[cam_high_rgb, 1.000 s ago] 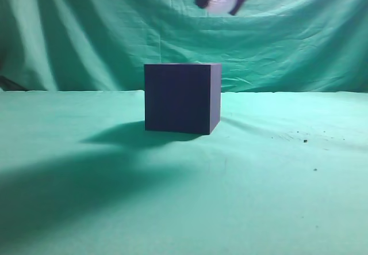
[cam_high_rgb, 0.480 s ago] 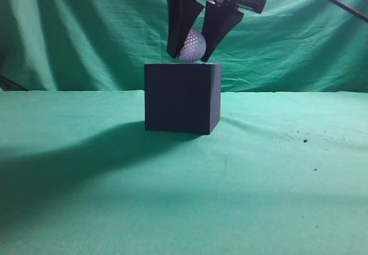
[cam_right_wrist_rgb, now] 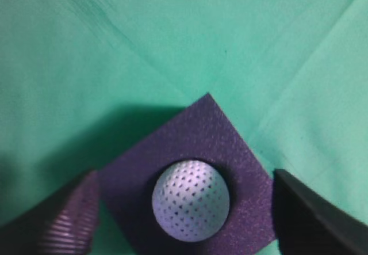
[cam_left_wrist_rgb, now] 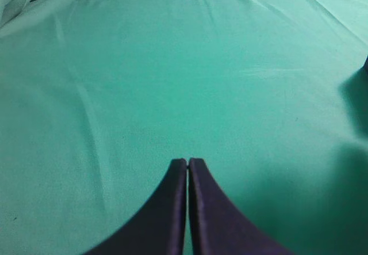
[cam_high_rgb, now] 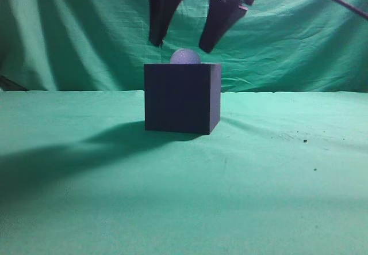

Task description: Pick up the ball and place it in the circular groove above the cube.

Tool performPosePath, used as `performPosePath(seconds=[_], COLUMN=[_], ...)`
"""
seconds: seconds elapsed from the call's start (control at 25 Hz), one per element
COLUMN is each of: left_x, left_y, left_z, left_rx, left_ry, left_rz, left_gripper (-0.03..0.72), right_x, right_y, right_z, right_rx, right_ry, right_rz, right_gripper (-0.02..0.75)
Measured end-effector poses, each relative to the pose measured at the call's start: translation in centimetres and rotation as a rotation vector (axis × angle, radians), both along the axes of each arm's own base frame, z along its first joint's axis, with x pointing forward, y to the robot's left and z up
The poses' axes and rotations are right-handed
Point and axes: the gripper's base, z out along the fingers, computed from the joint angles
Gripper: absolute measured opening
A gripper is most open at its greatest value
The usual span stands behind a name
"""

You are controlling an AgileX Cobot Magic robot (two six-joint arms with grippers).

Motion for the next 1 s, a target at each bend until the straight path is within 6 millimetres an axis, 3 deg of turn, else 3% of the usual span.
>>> performPosePath(seconds=[0.08,0.16,0.32,0.44,0.56,0.72,0.84,1.0], left_x=[0.0,0.0,0.0,0.0,0.0,0.0,0.0,0.0], left_y=[0.0,0.0,0.0,0.0,0.0,0.0,0.0,0.0], left_z=[0.0,0.0,0.0,0.0,0.0,0.0,0.0,0.0], left_rx=[0.000,0.000,0.000,0.000,0.000,0.000,0.000,0.000], left_ry=[0.000,0.000,0.000,0.000,0.000,0.000,0.000,0.000], left_rz=[0.000,0.000,0.000,0.000,0.000,0.000,0.000,0.000], left_gripper=[0.000,0.000,0.000,0.000,0.000,0.000,0.000,0.000], right_x=[0.2,0.4,0.2,0.0,-0.4,-2.7,-5.4,-9.7], right_y=[0.2,0.3,0.0,-0.5,-1.4,-3.7,-5.8,-8.9], right_z=[1.3,2.9,6.3,8.0,9.6,12.6,14.2,14.3], right_rx=[0.006,0.000,-0.041,-0.085,-0.104,-0.094,-0.072,-0.068], right_ry=[-0.010,-0.010,0.006,0.016,-0.014,-0.067,-0.083,-0.060], right_rz=[0.009,0.019,0.033,0.010,-0.050,-0.129,-0.182,-0.237], right_gripper=[0.537,0.442,0.134,0.000,0.000,0.000,0.000,0.000])
